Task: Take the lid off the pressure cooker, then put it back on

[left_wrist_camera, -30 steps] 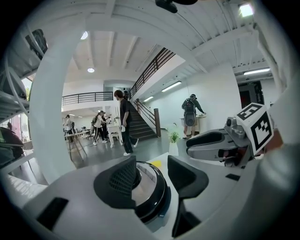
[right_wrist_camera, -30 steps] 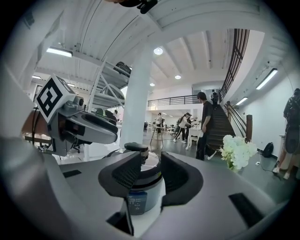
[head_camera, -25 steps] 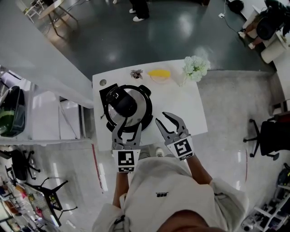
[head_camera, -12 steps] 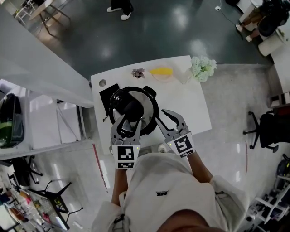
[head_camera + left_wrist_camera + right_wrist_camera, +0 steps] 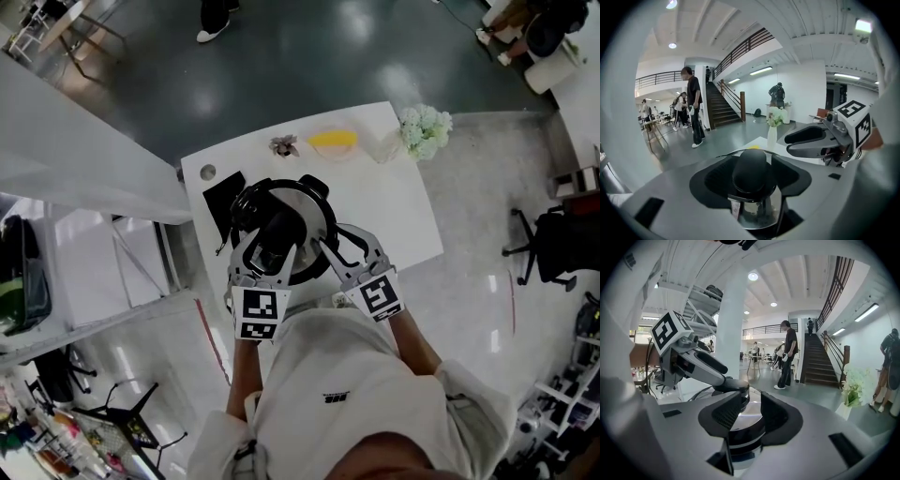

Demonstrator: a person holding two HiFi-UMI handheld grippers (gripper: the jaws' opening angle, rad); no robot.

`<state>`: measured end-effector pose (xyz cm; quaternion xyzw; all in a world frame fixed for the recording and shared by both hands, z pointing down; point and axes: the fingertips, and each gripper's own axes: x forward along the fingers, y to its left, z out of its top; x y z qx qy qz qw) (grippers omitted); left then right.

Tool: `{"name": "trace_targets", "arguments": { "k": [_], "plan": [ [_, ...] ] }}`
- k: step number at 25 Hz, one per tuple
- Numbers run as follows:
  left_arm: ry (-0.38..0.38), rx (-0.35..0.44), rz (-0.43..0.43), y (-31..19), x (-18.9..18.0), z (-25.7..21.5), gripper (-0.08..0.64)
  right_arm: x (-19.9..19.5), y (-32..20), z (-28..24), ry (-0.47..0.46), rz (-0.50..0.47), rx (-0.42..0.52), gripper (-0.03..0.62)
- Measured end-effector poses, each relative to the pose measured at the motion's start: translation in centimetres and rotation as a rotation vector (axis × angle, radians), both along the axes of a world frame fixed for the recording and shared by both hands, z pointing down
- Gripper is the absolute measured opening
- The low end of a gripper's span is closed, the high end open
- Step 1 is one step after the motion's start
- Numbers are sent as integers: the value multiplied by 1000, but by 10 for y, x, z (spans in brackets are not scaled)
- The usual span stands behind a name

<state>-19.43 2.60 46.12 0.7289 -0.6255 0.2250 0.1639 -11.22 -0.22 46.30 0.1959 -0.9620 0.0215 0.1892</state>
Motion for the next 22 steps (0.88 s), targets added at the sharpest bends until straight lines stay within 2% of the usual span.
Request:
{"name": "trace_targets", "arguments": {
  "k": [13, 17, 22],
  "plan": [
    [28, -150, 194, -18, 3, 32, 306, -11, -3, 14, 48, 68, -30, 130],
    [24, -201, 223, -19, 6, 40, 310, -9, -4, 17, 58, 73, -43, 130],
    [16, -261, 215, -23, 8, 50, 310, -9, -10, 21, 61, 52, -54, 130]
  ]
}}
